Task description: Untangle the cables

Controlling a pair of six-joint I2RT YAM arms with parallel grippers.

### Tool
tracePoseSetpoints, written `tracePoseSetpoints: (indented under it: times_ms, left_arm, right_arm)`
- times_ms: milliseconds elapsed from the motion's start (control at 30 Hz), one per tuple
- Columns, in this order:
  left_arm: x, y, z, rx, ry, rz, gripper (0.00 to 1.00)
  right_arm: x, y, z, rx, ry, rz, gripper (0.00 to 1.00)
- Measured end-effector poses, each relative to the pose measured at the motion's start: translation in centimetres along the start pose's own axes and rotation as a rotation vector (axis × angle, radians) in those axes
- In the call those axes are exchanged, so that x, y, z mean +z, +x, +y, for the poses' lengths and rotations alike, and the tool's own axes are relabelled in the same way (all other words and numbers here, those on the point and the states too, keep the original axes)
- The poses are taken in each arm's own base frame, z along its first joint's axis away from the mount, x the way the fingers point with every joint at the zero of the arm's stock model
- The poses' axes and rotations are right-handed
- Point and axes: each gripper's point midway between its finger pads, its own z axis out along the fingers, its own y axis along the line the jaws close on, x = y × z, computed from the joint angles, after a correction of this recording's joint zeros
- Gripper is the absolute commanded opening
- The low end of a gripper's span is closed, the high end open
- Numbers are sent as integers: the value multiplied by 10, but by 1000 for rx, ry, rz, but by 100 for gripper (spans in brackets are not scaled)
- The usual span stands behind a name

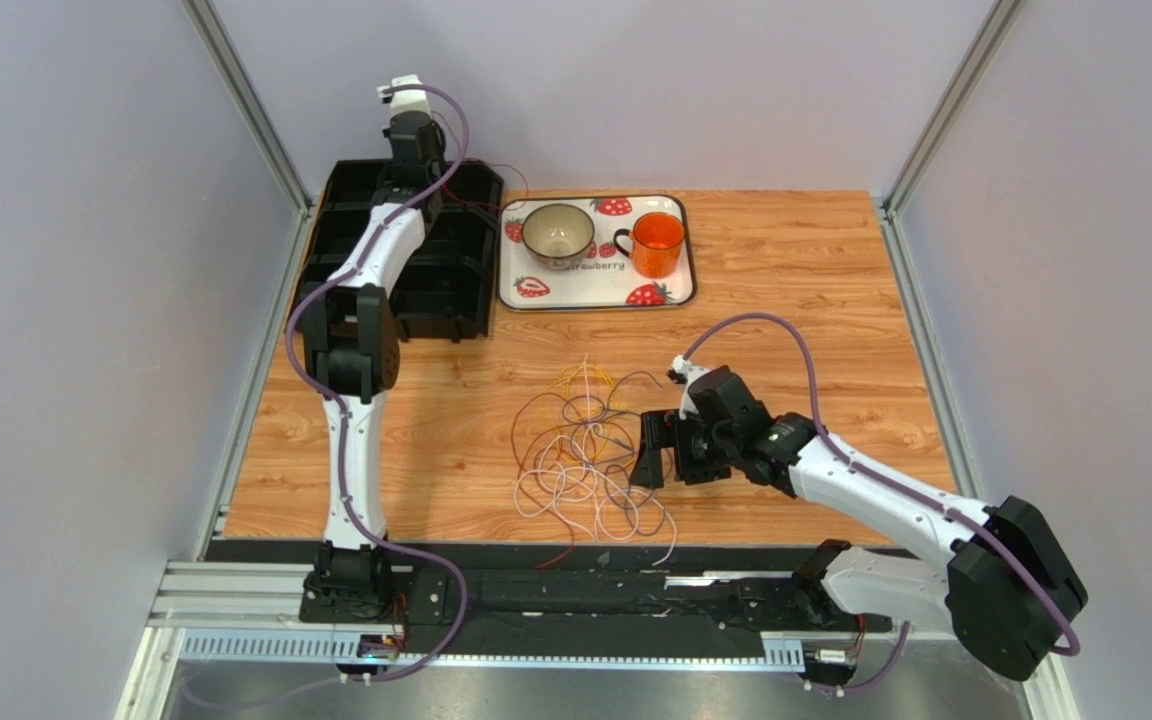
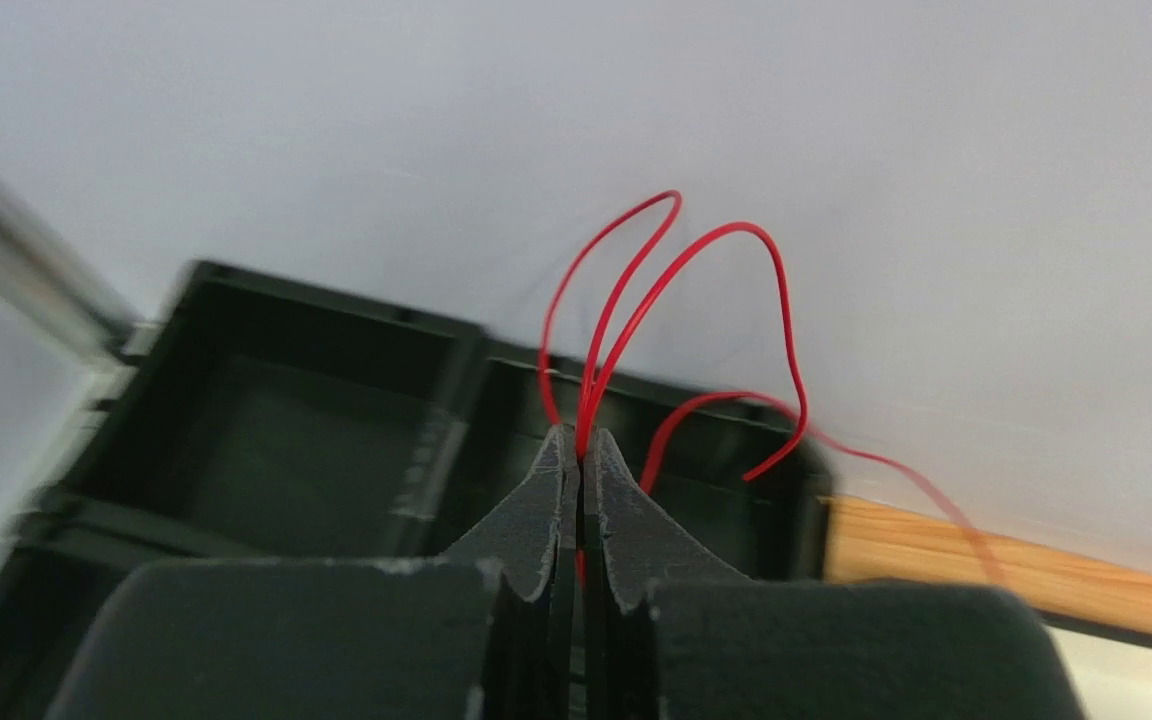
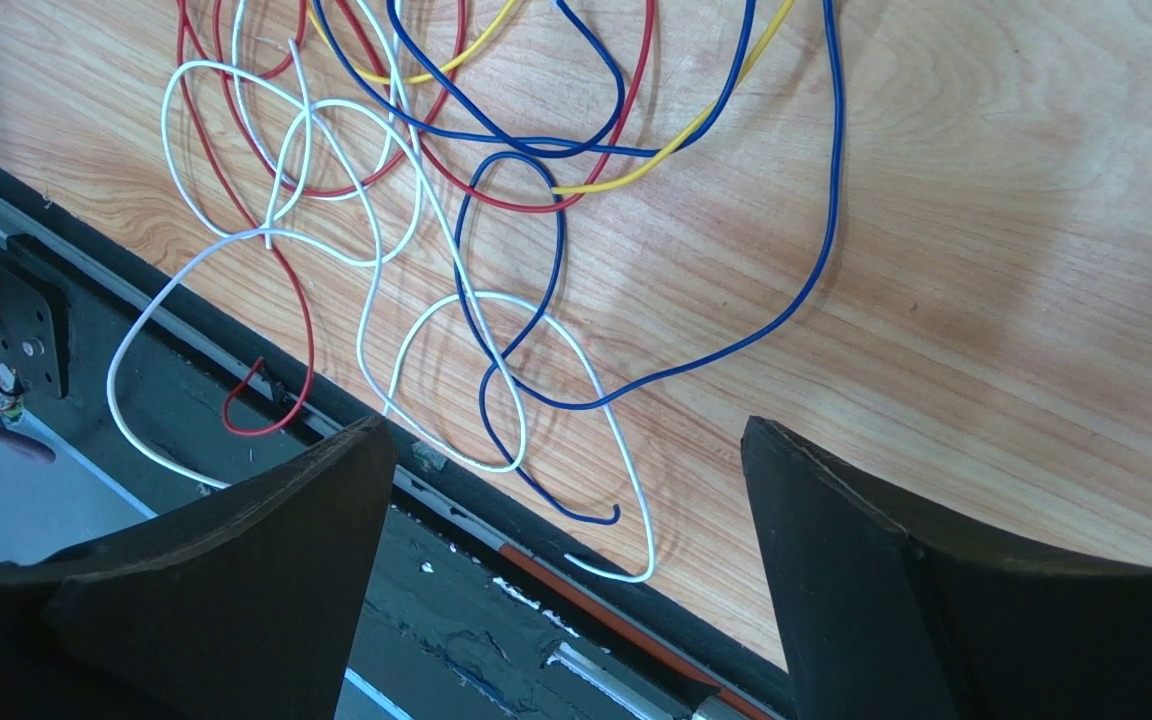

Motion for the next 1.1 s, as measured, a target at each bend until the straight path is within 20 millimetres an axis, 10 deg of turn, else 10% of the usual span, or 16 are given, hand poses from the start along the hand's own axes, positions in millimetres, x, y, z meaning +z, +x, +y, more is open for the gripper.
tracePoseSetpoints:
  times_ms: [633,800,867,1100]
  left_arm:
    - [-9,-23,2,188,-117,-86,7]
    - [-7,-28,-4,162,-86,-85,42]
    - [-5,-31,-5,140,-79,-89,92]
    - [-1,-26,-9,50,-63,-47,94]
  right_arm:
    - [10,3,1,4,-11,29,90]
    - [10,3,1,4,-10,30,90]
    - [11,4,0,6,-8,34,89]
    - [11,5,-1,7,-5,38,89]
